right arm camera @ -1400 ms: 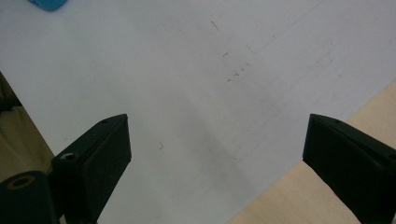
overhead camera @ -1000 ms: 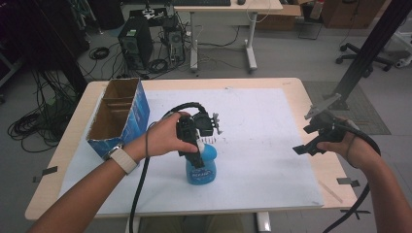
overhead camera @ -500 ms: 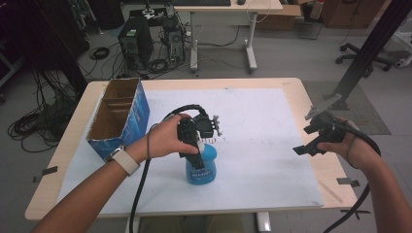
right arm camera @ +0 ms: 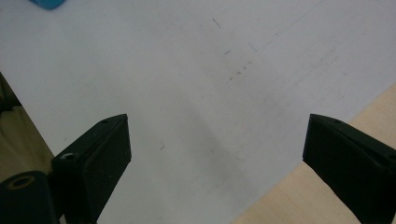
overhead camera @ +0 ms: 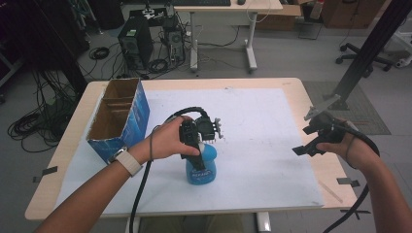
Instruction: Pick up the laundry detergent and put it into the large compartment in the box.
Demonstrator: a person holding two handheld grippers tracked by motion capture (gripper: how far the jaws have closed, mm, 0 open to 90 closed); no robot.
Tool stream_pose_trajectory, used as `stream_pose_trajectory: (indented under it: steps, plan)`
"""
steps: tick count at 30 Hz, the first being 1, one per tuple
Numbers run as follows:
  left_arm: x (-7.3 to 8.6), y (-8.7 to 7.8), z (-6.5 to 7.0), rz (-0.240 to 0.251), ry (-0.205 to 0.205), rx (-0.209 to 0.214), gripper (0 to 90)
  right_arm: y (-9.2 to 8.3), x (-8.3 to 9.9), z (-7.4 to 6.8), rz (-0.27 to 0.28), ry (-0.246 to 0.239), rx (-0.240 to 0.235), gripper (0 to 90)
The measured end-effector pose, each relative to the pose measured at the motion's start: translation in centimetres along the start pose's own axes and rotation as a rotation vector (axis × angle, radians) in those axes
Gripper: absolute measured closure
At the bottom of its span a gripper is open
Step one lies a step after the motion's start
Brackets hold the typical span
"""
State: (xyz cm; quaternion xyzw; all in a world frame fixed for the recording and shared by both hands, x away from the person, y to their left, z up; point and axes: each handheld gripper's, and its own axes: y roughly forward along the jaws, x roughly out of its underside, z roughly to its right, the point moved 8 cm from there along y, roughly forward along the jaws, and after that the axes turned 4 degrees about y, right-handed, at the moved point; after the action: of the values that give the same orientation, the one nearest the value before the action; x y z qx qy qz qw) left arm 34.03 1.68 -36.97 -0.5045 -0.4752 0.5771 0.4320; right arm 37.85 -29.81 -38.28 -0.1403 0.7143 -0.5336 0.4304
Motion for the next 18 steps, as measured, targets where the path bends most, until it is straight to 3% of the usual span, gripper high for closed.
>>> stream_pose_trajectory:
  steps: [8,18]
  plan:
    - [-0.04,0.11,-0.06,0.005,0.001,-0.002,20.4,0.1,0.04,0.03,-0.002,0.0,-0.001,7.8]
    - [-0.08,0.23,-0.05,0.001,0.005,0.007,23.7,0.16,0.12,0.09,0.001,0.002,-0.002,7.8]
